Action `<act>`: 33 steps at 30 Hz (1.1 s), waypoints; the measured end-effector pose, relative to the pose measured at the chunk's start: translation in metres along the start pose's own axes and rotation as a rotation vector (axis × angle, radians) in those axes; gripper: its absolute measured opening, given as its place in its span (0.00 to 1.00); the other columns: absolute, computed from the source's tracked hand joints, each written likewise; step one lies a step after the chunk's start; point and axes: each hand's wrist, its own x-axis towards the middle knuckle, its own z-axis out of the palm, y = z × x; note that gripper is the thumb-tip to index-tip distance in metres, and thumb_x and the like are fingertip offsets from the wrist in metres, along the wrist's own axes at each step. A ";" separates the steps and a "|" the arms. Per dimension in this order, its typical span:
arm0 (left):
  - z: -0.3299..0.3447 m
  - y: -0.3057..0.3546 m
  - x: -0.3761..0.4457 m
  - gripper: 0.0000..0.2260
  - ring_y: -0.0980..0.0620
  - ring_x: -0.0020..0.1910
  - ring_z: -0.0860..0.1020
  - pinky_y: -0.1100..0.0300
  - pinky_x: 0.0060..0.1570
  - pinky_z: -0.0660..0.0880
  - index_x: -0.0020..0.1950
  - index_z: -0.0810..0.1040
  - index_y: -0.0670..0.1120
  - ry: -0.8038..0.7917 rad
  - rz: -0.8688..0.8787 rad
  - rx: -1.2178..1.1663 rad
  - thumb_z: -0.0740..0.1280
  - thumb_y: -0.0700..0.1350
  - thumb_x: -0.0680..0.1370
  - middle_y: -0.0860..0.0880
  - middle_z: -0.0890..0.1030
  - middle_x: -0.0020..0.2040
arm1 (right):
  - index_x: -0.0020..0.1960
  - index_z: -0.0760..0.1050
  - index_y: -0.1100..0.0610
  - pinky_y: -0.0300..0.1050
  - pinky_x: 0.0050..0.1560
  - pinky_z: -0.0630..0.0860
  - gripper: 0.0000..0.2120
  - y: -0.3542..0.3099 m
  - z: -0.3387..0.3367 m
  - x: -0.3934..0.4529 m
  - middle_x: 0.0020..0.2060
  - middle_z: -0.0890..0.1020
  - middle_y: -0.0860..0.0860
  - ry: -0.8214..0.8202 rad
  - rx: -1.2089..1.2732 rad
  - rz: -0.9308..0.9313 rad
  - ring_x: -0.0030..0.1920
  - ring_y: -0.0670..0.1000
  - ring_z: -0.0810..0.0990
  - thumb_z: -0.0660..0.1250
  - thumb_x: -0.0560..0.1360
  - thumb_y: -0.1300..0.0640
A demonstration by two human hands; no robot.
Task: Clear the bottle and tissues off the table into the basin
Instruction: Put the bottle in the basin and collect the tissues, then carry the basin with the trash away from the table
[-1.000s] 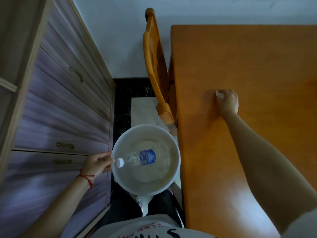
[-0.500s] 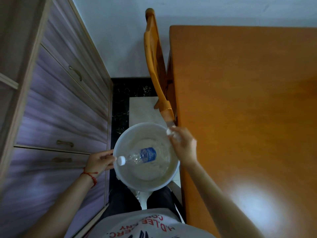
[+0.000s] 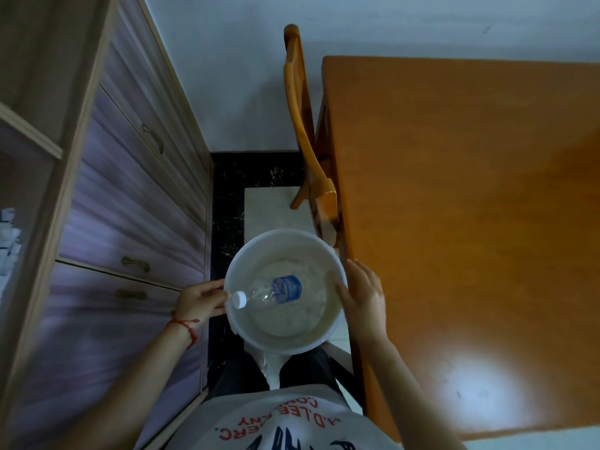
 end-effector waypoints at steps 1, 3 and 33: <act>-0.002 -0.001 -0.002 0.16 0.54 0.33 0.81 0.67 0.30 0.79 0.60 0.75 0.36 -0.006 0.005 -0.001 0.63 0.29 0.72 0.49 0.82 0.36 | 0.66 0.68 0.56 0.46 0.65 0.67 0.21 0.002 -0.003 -0.002 0.64 0.73 0.52 -0.007 0.010 0.060 0.65 0.50 0.70 0.65 0.75 0.53; -0.007 -0.006 -0.006 0.16 0.58 0.29 0.81 0.67 0.28 0.78 0.59 0.76 0.36 -0.013 0.014 -0.001 0.63 0.29 0.72 0.55 0.83 0.30 | 0.66 0.67 0.56 0.46 0.60 0.73 0.20 0.007 -0.006 -0.008 0.59 0.75 0.52 -0.046 0.040 0.154 0.60 0.51 0.74 0.64 0.76 0.54; -0.038 -0.147 -0.173 0.14 0.47 0.38 0.79 0.68 0.32 0.79 0.57 0.77 0.35 0.108 0.053 0.045 0.66 0.31 0.72 0.44 0.81 0.41 | 0.64 0.72 0.57 0.43 0.47 0.79 0.16 0.057 -0.003 -0.214 0.49 0.82 0.53 -0.224 0.203 0.193 0.43 0.47 0.80 0.63 0.76 0.58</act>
